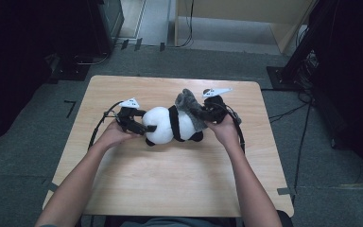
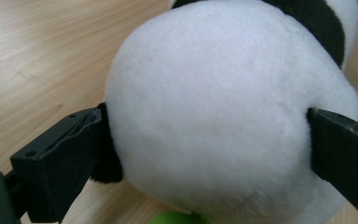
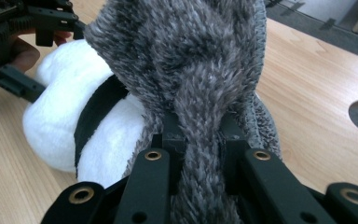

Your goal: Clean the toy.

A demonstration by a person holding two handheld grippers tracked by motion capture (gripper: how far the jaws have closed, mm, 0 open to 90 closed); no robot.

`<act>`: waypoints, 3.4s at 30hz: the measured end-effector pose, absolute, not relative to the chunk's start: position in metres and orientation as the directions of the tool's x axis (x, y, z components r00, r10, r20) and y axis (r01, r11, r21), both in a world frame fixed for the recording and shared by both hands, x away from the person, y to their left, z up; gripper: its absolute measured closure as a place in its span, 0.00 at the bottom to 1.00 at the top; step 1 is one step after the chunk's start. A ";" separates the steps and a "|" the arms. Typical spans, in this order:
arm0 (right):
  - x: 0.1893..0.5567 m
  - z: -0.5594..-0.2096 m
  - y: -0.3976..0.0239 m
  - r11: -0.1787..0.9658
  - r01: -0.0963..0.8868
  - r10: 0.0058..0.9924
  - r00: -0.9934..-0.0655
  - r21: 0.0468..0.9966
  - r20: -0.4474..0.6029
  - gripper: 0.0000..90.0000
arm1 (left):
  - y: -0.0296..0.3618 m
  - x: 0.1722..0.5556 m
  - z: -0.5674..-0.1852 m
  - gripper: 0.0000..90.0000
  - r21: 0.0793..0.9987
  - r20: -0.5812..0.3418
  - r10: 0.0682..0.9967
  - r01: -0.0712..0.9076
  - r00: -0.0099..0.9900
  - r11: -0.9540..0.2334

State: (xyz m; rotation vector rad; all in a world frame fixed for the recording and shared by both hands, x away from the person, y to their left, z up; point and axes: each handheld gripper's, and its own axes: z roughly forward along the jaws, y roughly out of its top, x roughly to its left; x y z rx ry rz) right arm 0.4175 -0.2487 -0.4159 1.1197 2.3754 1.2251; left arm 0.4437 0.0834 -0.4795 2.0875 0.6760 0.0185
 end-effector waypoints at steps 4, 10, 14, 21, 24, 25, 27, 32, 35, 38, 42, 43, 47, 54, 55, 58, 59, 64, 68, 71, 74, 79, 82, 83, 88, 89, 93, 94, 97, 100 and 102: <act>0.422 -0.417 -0.247 0.349 0.513 0.727 -0.677 0.784 0.119 0.86 | 0.078 0.441 -0.481 0.00 0.763 -0.239 0.447 0.451 0.862 -0.463; 0.427 -0.418 -0.242 0.332 0.509 0.746 -0.657 0.794 0.109 0.86 | 0.071 0.435 -0.478 0.02 0.741 -0.235 0.450 0.458 0.862 -0.491; 0.426 -0.418 -0.242 0.314 0.516 0.759 -0.640 0.797 0.116 0.86 | 0.073 0.427 -0.477 0.25 0.769 -0.195 0.446 0.419 0.873 -0.483; 0.421 -0.408 -0.245 0.297 0.523 0.774 -0.622 0.799 0.120 0.86 | 0.071 0.416 -0.467 0.52 0.770 -0.160 0.457 0.400 0.875 -0.497; 0.416 -0.398 -0.249 0.278 0.529 0.783 -0.609 0.802 0.130 0.87 | 0.068 0.410 -0.463 0.57 0.777 -0.169 0.477 0.414 0.863 -0.474; 0.413 -0.394 -0.250 0.270 0.529 0.786 -0.604 0.805 0.133 0.87 | 0.067 0.408 -0.462 0.57 0.779 -0.183 0.484 0.427 0.856 -0.460; 0.406 -0.385 -0.252 0.257 0.515 0.782 -0.608 0.818 0.138 0.87 | 0.066 0.404 -0.460 0.58 0.786 -0.209 0.504 0.451 0.838 -0.423; 0.385 -0.368 -0.246 0.277 0.481 0.764 -0.635 0.832 0.112 0.87 | 0.061 0.399 -0.450 0.59 0.784 -0.259 0.576 0.517 0.775 -0.343; 0.376 -0.366 -0.237 0.281 0.475 0.750 -0.651 0.834 0.119 0.87 | 0.054 0.396 -0.445 0.59 0.779 -0.275 0.610 0.545 0.743 -0.312; 0.367 -0.372 -0.223 0.276 0.478 0.728 -0.670 0.834 0.143 0.87 | 0.051 0.393 -0.443 0.59 0.771 -0.338 0.618 0.585 0.710 -0.251; 0.357 -0.387 -0.205 0.288 0.479 0.716 -0.683 0.830 0.146 0.87 | 0.046 0.387 -0.442 0.59 0.775 -0.365 0.636 0.601 0.680 -0.198; 0.356 -0.390 -0.202 0.290 0.481 0.712 -0.686 0.827 0.149 0.87 | 0.046 0.386 -0.442 0.59 0.777 -0.374 0.633 0.601 0.678 -0.186; 0.350 -0.406 -0.189 0.314 0.480 0.717 -0.685 0.819 0.127 0.88 | 0.045 0.382 -0.445 0.59 0.774 -0.375 0.648 0.608 0.662 -0.174; 0.335 -0.427 -0.174 0.339 0.462 0.692 -0.712 0.820 0.115 0.89 | 0.048 0.381 -0.449 0.59 0.758 -0.395 0.669 0.635 0.629 -0.148; 0.332 -0.428 -0.172 0.342 0.454 0.689 -0.717 0.823 0.110 0.89 | 0.048 0.381 -0.449 0.59 0.757 -0.401 0.671 0.638 0.624 -0.140; 0.326 -0.432 -0.168 0.342 0.442 0.677 -0.728 0.830 0.109 0.89 | 0.046 0.379 -0.448 0.59 0.758 -0.397 0.676 0.637 0.620 -0.139; 0.325 -0.434 -0.168 0.342 0.436 0.676 -0.730 0.832 0.104 0.89 | 0.046 0.379 -0.448 0.59 0.759 -0.397 0.678 0.636 0.619 -0.137; 0.317 -0.443 -0.171 0.332 0.428 0.652 -0.748 0.840 0.123 0.89 | 0.043 0.375 -0.446 0.59 0.763 -0.391 0.679 0.631 0.621 -0.137; 0.313 -0.449 -0.174 0.332 0.434 0.643 -0.754 0.837 0.136 0.89 | 0.041 0.375 -0.447 0.59 0.757 -0.413 0.681 0.643 0.604 -0.112; 0.311 -0.452 -0.171 0.335 0.446 0.630 -0.761 0.830 0.155 0.89 | 0.043 0.375 -0.445 0.59 0.762 -0.423 0.684 0.642 0.594 -0.086; 0.305 -0.462 -0.160 0.394 0.441 0.606 -0.784 0.806 0.132 0.89 | 0.047 0.376 -0.442 0.59 0.761 -0.458 0.667 0.647 0.588 -0.048; 0.309 -0.466 -0.147 0.400 0.438 0.607 -0.785 0.805 0.125 0.89 | 0.048 0.372 -0.435 0.59 0.772 -0.454 0.663 0.634 0.595 -0.041; 0.313 -0.471 -0.142 0.423 0.438 0.605 -0.788 0.794 0.112 0.89 | 0.047 0.371 -0.436 0.59 0.759 -0.491 0.642 0.651 0.589 -0.017; 0.314 -0.473 -0.141 0.430 0.443 0.608 -0.786 0.787 0.110 0.89 | 0.046 0.371 -0.436 0.59 0.753 -0.504 0.631 0.658 0.589 -0.013; 0.317 -0.483 -0.144 0.450 0.446 0.632 -0.771 0.774 0.078 0.89 | 0.046 0.371 -0.436 0.59 0.757 -0.494 0.634 0.653 0.594 -0.022; 0.318 -0.482 -0.145 0.444 0.449 0.636 -0.768 0.776 0.080 0.89 | 0.049 0.372 -0.436 0.59 0.749 -0.511 0.629 0.662 0.586 -0.009; 0.326 -0.485 -0.157 0.443 0.481 0.676 -0.734 0.757 0.071 0.89 | 0.055 0.373 -0.433 0.59 0.744 -0.535 0.612 0.668 0.582 0.016; 0.328 -0.486 -0.162 0.428 0.499 0.688 -0.721 0.753 0.087 0.89 | 0.056 0.372 -0.433 0.59 0.748 -0.530 0.614 0.664 0.585 0.012; 0.333 -0.486 -0.173 0.410 0.527 0.710 -0.696 0.745 0.102 0.89 | 0.057 0.372 -0.433 0.59 0.749 -0.522 0.618 0.662 0.587 0.004; 0.336 -0.485 -0.182 0.406 0.542 0.725 -0.681 0.736 0.102 0.89 | 0.058 0.373 -0.434 0.59 0.750 -0.516 0.625 0.661 0.586 -0.001; 0.337 -0.485 -0.187 0.393 0.557 0.738 -0.666 0.731 0.111 0.89 | 0.061 0.374 -0.434 0.59 0.754 -0.507 0.634 0.657 0.584 -0.002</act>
